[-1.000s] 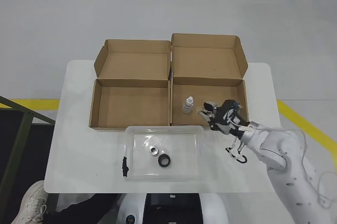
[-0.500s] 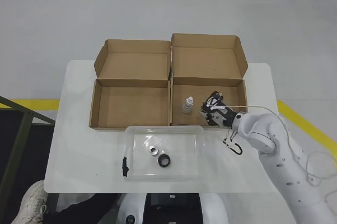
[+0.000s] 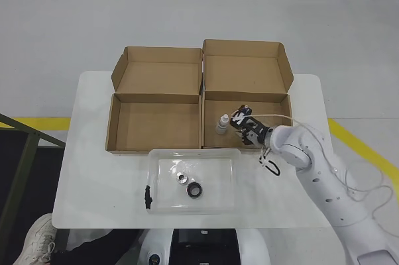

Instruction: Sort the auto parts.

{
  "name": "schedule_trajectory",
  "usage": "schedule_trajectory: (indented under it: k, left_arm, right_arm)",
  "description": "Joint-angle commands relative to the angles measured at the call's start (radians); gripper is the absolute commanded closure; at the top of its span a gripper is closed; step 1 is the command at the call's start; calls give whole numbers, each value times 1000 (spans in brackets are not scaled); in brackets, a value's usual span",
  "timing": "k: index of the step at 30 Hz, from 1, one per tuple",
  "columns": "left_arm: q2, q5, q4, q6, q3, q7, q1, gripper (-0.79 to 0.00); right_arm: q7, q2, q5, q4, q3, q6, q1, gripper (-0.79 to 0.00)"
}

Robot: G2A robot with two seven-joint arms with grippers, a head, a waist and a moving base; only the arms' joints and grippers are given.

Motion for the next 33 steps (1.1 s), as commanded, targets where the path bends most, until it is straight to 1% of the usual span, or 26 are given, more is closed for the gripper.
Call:
schedule_trajectory:
  k: [1, 6, 7, 9, 10, 15, 17, 23, 28, 33]
  left_arm:
    - [0, 0, 0, 0, 0, 0, 0, -785]
    - [0, 0, 0, 0, 0, 0, 0, -785]
    - [0, 0, 0, 0, 0, 0, 0, -785]
    - [0, 0, 0, 0, 0, 0, 0, -785]
    - [0, 0, 0, 0, 0, 0, 0, -785]
    - [0, 0, 0, 0, 0, 0, 0, -785]
    - [0, 0, 0, 0, 0, 0, 0, -785]
    - [0, 0, 0, 0, 0, 0, 0, -785]
    - [0, 0, 0, 0, 0, 0, 0, -785]
    - [0, 0, 0, 0, 0, 0, 0, -785]
  right_arm:
    - [17, -3, -6, 7, -13, 6, 16, 0]
    - [30, -11, -7, 27, -37, 16, 40, 0]
    - [32, -11, -9, 30, -40, 15, 43, -102]
    - [44, -13, -19, 33, -48, 18, 49, -234]
    - [49, -14, -23, 34, -52, 21, 52, -265]
    - [62, -19, -29, 42, -64, 33, 63, -271]
    - [62, -20, -29, 44, -67, 33, 67, -299]
    - [8, -16, -22, 14, -43, 30, 46, -326]
    - [-11, -2, -27, -81, 10, 25, -7, -342]
    - [-15, 18, -45, -236, 84, 11, -89, -348]
